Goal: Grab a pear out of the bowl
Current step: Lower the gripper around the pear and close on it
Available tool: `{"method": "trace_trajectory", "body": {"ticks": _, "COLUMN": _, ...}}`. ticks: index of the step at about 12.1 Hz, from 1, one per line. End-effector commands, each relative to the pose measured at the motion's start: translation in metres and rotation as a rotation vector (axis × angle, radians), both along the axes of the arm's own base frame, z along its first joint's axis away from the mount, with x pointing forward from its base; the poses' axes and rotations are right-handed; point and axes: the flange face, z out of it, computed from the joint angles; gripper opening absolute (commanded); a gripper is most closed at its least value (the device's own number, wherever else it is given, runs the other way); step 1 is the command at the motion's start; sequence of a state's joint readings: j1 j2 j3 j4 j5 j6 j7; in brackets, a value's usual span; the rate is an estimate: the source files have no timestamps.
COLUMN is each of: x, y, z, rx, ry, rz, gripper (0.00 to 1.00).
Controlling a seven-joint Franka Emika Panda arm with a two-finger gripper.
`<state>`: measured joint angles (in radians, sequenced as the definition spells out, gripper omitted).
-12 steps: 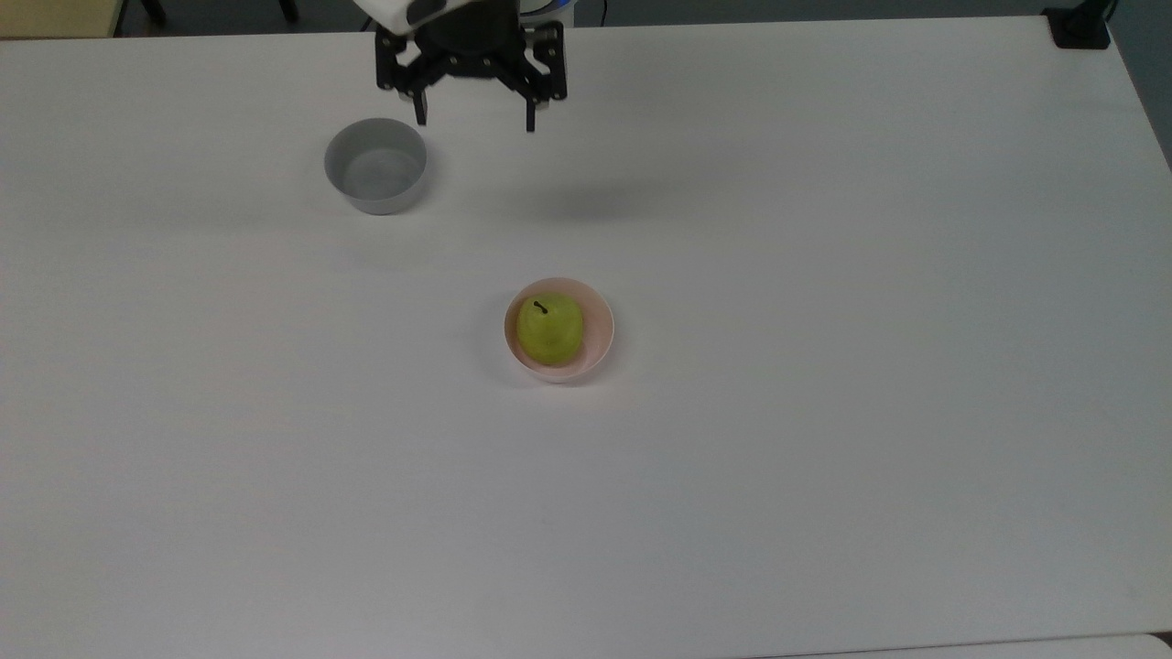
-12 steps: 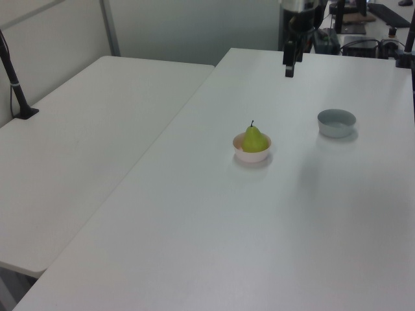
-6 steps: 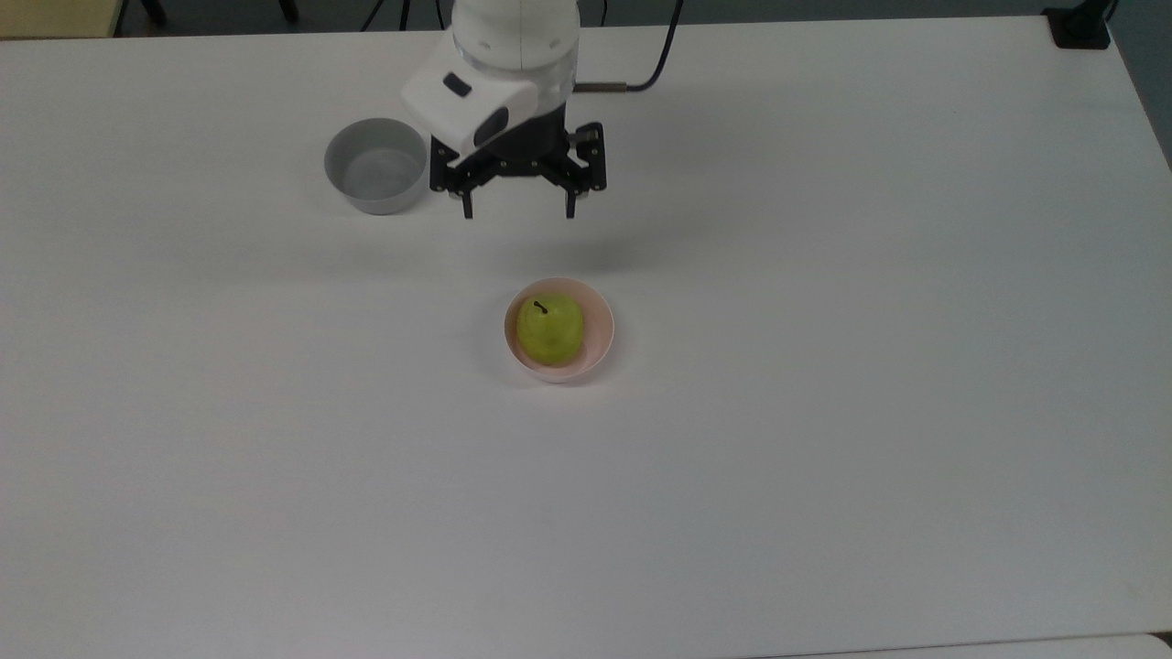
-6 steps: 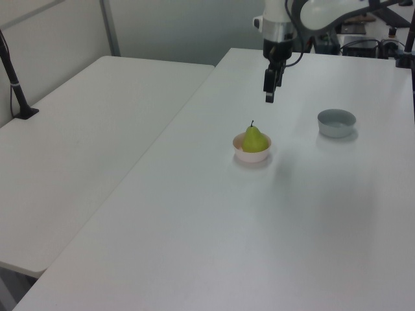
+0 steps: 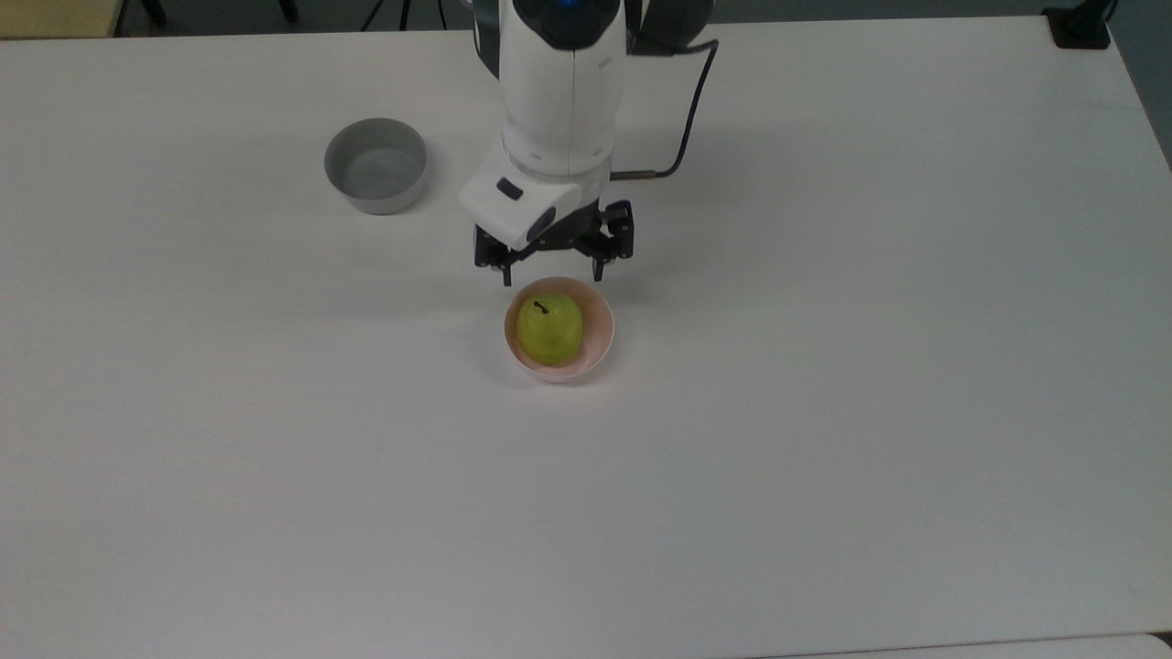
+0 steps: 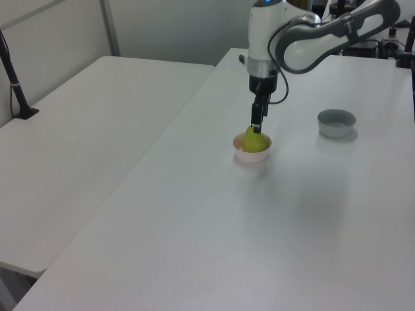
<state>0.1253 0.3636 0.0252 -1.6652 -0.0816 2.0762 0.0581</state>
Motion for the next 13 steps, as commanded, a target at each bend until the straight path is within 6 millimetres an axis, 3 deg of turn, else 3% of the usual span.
{"method": "trace_trajectory", "body": {"ticks": 1, "x": 0.005, "y": 0.002, "z": -0.018, "rx": -0.026, "ry": -0.019, "rz": 0.028, "gripper": 0.95}}
{"method": "trace_trajectory", "body": {"ticks": 3, "x": 0.007, "y": -0.001, "z": -0.021, "rx": -0.025, "ry": -0.026, "rz": 0.028, "gripper": 0.95}}
{"method": "trace_trajectory", "body": {"ticks": 6, "x": 0.013, "y": 0.001, "z": -0.038, "rx": -0.020, "ry": -0.039, "rz": 0.031, "gripper": 0.82}}
{"method": "trace_trajectory", "body": {"ticks": 13, "x": 0.016, "y": 0.003, "z": -0.057, "rx": -0.032, "ry": -0.046, "rz": 0.047, "gripper": 0.82}}
